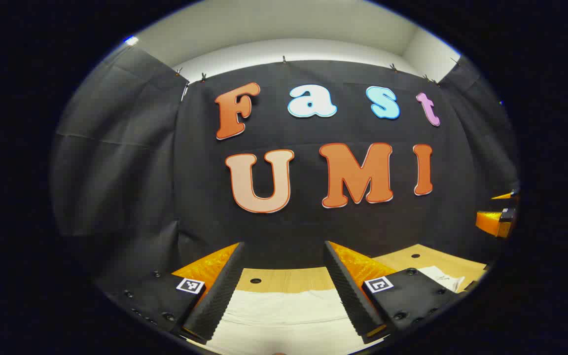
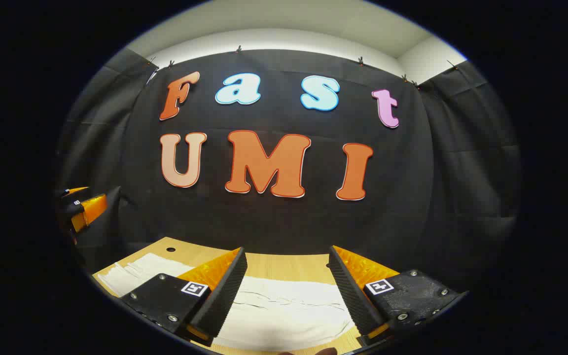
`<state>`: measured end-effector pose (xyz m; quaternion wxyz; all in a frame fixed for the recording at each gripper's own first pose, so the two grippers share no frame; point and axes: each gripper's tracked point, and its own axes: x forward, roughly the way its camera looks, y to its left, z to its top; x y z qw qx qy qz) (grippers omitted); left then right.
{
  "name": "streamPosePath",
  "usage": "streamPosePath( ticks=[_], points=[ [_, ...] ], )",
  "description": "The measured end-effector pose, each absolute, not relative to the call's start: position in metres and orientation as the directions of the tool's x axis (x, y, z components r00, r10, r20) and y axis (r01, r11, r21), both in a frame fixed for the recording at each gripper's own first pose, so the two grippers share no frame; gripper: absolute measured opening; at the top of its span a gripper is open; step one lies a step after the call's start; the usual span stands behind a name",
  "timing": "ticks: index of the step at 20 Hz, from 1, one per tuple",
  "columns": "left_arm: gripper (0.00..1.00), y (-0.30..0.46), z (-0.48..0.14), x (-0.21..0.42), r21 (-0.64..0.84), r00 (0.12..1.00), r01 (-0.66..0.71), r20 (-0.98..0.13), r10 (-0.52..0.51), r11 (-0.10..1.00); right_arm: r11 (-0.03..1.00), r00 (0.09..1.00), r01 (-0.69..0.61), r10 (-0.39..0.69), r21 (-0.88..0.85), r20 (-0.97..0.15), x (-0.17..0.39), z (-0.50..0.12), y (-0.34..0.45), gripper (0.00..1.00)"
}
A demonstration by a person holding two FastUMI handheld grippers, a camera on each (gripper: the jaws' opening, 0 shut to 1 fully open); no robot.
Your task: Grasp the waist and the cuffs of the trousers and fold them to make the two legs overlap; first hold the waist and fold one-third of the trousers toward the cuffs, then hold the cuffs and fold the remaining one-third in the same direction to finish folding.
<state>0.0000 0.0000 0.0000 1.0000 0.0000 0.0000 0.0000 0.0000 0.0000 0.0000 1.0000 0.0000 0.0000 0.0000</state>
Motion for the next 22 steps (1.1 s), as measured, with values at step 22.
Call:
streamPosePath(
  ticks=[22],
  points=[
    [1.00,-0.060,-0.038,0.008,-0.035,0.974,0.113,-0.194,-0.118,0.993,0.993,0.993,0.100,-0.096,0.065,-0.071,0.005,-0.023,-0.070,0.99]
  ],
)
